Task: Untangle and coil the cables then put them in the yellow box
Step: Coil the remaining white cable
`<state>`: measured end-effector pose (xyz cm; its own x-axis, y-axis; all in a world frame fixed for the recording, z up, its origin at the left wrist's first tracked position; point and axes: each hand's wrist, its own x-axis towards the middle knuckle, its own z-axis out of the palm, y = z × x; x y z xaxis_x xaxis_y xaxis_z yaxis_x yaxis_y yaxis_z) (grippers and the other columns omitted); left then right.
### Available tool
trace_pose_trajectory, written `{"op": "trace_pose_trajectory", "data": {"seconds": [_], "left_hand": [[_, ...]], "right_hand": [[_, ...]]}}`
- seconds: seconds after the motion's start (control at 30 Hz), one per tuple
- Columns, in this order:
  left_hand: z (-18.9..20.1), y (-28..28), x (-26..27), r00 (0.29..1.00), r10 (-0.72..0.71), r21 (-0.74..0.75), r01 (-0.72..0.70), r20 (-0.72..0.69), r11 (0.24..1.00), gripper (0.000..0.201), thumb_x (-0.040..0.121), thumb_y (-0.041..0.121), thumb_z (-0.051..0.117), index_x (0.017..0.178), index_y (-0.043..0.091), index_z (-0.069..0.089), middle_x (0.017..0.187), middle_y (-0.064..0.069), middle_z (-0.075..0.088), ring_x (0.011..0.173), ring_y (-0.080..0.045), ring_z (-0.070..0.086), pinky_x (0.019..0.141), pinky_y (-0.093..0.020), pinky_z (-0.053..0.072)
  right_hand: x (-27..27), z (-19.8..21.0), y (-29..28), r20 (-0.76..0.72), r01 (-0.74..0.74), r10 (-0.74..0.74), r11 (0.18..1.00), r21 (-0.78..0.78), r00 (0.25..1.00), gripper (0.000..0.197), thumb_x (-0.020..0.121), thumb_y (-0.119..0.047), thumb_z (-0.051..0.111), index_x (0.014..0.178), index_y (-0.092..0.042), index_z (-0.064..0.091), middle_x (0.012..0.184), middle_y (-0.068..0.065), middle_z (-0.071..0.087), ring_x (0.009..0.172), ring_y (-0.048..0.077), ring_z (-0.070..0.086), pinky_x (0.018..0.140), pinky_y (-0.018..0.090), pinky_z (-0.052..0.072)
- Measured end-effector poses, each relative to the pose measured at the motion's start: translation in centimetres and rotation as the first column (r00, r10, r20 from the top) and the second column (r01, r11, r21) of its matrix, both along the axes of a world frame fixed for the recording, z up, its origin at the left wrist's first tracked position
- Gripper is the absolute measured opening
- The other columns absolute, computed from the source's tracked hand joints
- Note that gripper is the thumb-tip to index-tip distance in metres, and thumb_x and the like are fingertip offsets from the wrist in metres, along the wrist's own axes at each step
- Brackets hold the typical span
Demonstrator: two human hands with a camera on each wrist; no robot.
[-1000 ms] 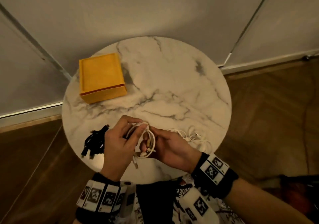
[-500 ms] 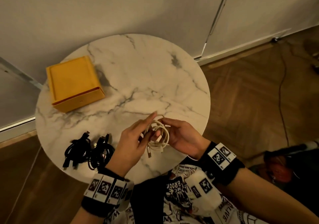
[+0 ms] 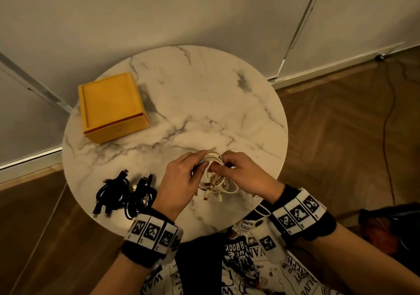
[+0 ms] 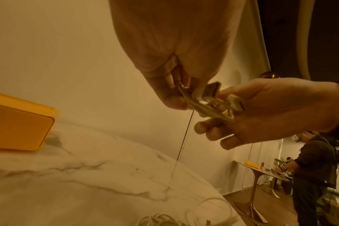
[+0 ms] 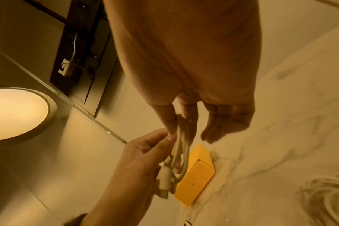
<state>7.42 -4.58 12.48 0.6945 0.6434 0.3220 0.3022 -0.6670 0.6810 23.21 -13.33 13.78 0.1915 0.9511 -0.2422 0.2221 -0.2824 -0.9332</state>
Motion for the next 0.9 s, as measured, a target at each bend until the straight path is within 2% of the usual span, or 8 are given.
{"op": "trace_pose_trajectory", "data": {"seconds": [0.07, 0.13, 0.3, 0.43, 0.53, 0.7, 0.83, 0.9], "left_hand": [[-0.3, -0.2, 0.3, 1.000, -0.010, -0.007, 0.010, -0.024, 1.000, 0.024, 0.089, 0.016, 0.061, 0.110, 0.007, 0.070, 0.090, -0.004, 0.072, 0.082, -0.008, 0.059, 0.077, 0.004, 0.032], [-0.7, -0.4, 0.5, 0.999, -0.012, -0.049, 0.010, -0.039, 0.999, 0.020, 0.090, 0.019, 0.061, 0.105, 0.010, 0.071, 0.085, 0.000, 0.072, 0.075, -0.007, 0.061, 0.072, 0.000, 0.037], [-2.0, -1.0, 1.1, 0.992, -0.055, -0.192, 0.032, -0.114, 0.981, 0.010, 0.088, 0.024, 0.065, 0.082, 0.017, 0.069, 0.070, 0.007, 0.067, 0.062, -0.005, 0.060, 0.061, -0.023, 0.047], [-2.0, -0.6, 2.8, 0.970, -0.124, -0.351, 0.044, -0.209, 0.935, 0.015, 0.080, 0.028, 0.077, 0.093, 0.020, 0.076, 0.075, 0.005, 0.070, 0.057, 0.004, 0.058, 0.062, -0.017, 0.048], [-2.2, 0.2, 4.2, 0.955, -0.186, -0.418, 0.074, -0.233, 0.906, 0.035, 0.075, 0.028, 0.081, 0.109, 0.024, 0.073, 0.078, 0.004, 0.070, 0.056, 0.006, 0.056, 0.064, -0.013, 0.045], [-3.1, 0.8, 5.6, 0.952, -0.179, -0.409, 0.065, -0.246, 0.910, 0.025, 0.073, 0.027, 0.083, 0.096, 0.020, 0.078, 0.077, 0.007, 0.072, 0.062, 0.004, 0.057, 0.062, -0.006, 0.038], [-5.6, 1.4, 5.7, 0.946, -0.099, -0.325, -0.007, -0.309, 0.946, 0.020, 0.077, 0.030, 0.079, 0.092, 0.018, 0.079, 0.083, 0.002, 0.075, 0.072, -0.007, 0.064, 0.067, -0.009, 0.042], [-8.0, 1.1, 5.4, 0.901, -0.067, -0.292, -0.068, -0.428, 0.954, 0.020, 0.080, 0.036, 0.074, 0.090, 0.019, 0.078, 0.085, 0.000, 0.072, 0.080, -0.016, 0.065, 0.072, -0.024, 0.049]], "right_hand": [[0.2, -0.5, -0.3, -0.135, 0.111, -0.106, 0.993, 0.027, 0.985, 0.016, 0.084, -0.009, 0.072, 0.084, -0.025, 0.070, 0.075, 0.016, 0.066, 0.069, 0.016, 0.059, 0.070, 0.034, 0.046], [0.7, -0.9, -0.7, -0.244, 0.215, -0.207, 0.977, 0.007, 0.948, 0.022, 0.077, -0.008, 0.079, 0.095, -0.014, 0.068, 0.080, 0.028, 0.066, 0.069, 0.025, 0.061, 0.069, 0.037, 0.047], [1.8, -1.6, -1.9, -0.228, 0.185, -0.193, 0.981, -0.056, 0.954, 0.009, 0.078, -0.006, 0.076, 0.087, -0.008, 0.074, 0.080, 0.016, 0.074, 0.070, 0.018, 0.068, 0.069, 0.026, 0.053], [3.2, -3.0, -2.8, -0.088, 0.163, -0.176, 0.977, -0.136, 0.980, 0.007, 0.076, -0.005, 0.078, 0.081, -0.009, 0.075, 0.075, 0.010, 0.073, 0.068, 0.012, 0.065, 0.066, 0.023, 0.049], [4.3, -3.1, -3.1, -0.098, 0.146, -0.170, 0.966, -0.214, 0.981, 0.007, 0.076, -0.005, 0.079, 0.074, -0.007, 0.072, 0.058, 0.003, 0.067, 0.048, 0.007, 0.056, 0.050, 0.018, 0.041], [5.6, -2.6, -2.1, -0.116, 0.093, -0.137, 0.942, -0.322, 0.984, 0.016, 0.075, -0.003, 0.079, 0.082, 0.006, 0.068, 0.047, 0.008, 0.061, 0.033, 0.012, 0.052, 0.033, 0.020, 0.033], [5.6, -5.2, -0.6, 0.142, 0.171, -0.136, 0.945, -0.279, 0.981, 0.016, 0.073, -0.013, 0.082, 0.081, -0.003, 0.071, 0.068, 0.013, 0.071, 0.051, 0.021, 0.065, 0.040, 0.027, 0.047], [5.0, -7.1, -0.1, 0.334, 0.149, -0.042, 0.942, -0.301, 0.942, 0.008, 0.073, -0.018, 0.078, 0.074, -0.012, 0.072, 0.072, 0.006, 0.071, 0.059, 0.017, 0.066, 0.054, 0.033, 0.056]]}}
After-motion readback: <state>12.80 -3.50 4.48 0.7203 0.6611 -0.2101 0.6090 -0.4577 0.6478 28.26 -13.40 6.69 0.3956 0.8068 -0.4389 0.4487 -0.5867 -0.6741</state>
